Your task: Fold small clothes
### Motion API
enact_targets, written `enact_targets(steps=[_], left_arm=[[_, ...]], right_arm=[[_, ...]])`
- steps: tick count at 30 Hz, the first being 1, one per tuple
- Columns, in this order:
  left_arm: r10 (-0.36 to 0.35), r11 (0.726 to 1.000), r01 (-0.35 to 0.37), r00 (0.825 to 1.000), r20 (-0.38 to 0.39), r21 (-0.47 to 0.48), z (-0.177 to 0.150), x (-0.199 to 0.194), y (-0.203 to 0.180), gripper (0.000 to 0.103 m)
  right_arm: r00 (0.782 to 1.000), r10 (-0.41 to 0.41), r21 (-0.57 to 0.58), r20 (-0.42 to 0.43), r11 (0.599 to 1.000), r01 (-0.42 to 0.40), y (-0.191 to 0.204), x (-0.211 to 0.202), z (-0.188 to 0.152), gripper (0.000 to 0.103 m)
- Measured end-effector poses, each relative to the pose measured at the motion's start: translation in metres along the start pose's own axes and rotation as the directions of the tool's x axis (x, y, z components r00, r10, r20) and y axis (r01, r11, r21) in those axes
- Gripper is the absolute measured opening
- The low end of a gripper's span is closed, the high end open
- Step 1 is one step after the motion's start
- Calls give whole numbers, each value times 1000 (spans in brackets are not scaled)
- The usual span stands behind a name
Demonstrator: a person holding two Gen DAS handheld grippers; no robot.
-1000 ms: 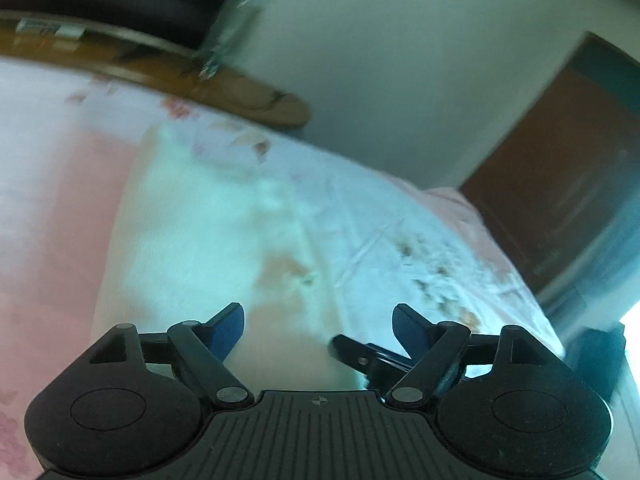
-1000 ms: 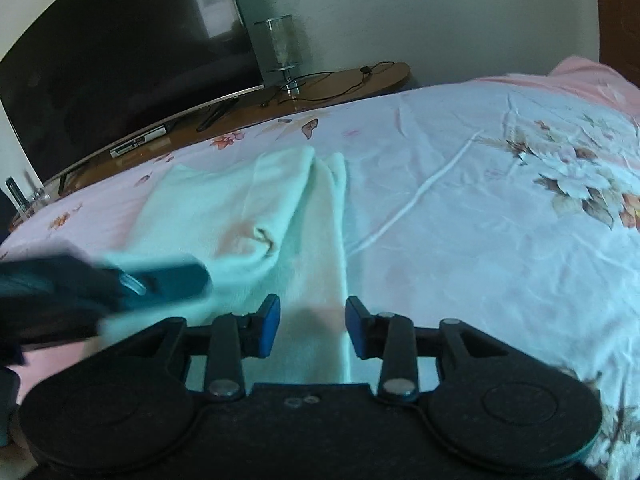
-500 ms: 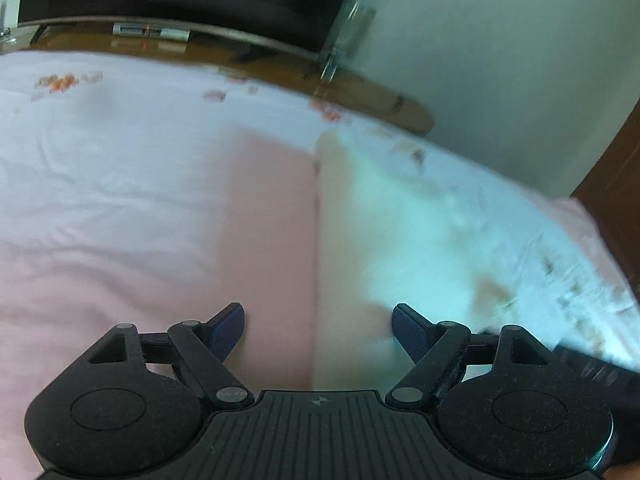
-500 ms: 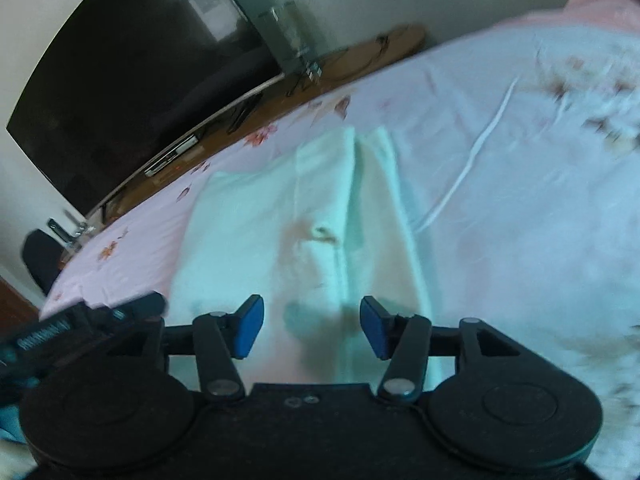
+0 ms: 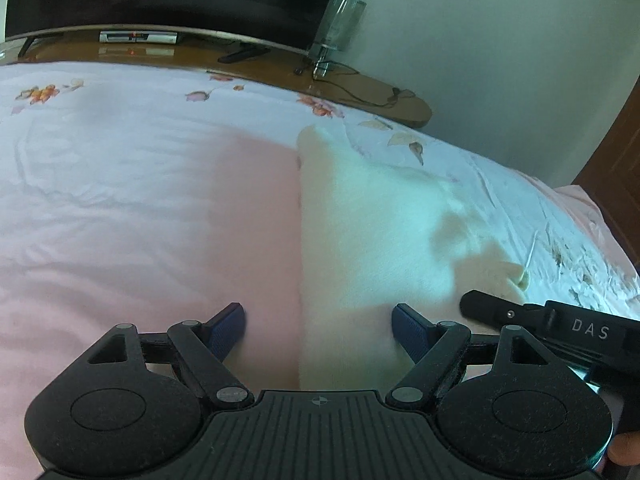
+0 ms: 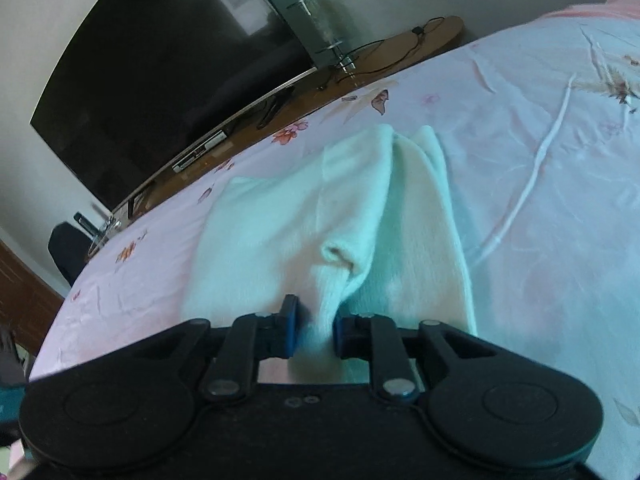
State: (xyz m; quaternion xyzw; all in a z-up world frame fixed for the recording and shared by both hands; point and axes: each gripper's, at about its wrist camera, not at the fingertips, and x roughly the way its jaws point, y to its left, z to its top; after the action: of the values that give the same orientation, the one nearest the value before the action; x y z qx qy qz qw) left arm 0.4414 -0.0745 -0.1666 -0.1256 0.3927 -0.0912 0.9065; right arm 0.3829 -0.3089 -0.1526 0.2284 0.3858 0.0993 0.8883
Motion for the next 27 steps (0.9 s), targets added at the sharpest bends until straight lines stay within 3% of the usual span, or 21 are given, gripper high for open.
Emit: enact_targets(steps=[4,8,13,16,21,24,27], left_arm=[[-26,1000,26,999,31,-1,9,-7,-8,80],[-48,999,48,999,25,18,13,-3,-21,80],[-49,996,52,998,-33,66,-7,14,-31,80],[-41,993,44,999,-25,105,-12,9,-37,80],[-46,994,50,998,-38,94,-13,1,-37,80],[-39,994,42,999,-31,104,-16,1,-37,80],[-25,992,28,999,-28,126,-17,4,-41,80]], right_arm=[[999,-32,-126,26,991,35,17,-22,10,10],[998,-69,-145,11,987,70,8,-43,23,10],[981,-190,-137,-25,973,185,-20,-35,4,9],[986,-167,-76,-24,983,165,-27,-38,0,12],[986,-162,-44,-30,986,161,-18,-61,-6,30],[982,-176,-49,-65,984,173,-18,-69,-22,31],[975,-206,-89,-79,976,199,-16,-71,-34,25]])
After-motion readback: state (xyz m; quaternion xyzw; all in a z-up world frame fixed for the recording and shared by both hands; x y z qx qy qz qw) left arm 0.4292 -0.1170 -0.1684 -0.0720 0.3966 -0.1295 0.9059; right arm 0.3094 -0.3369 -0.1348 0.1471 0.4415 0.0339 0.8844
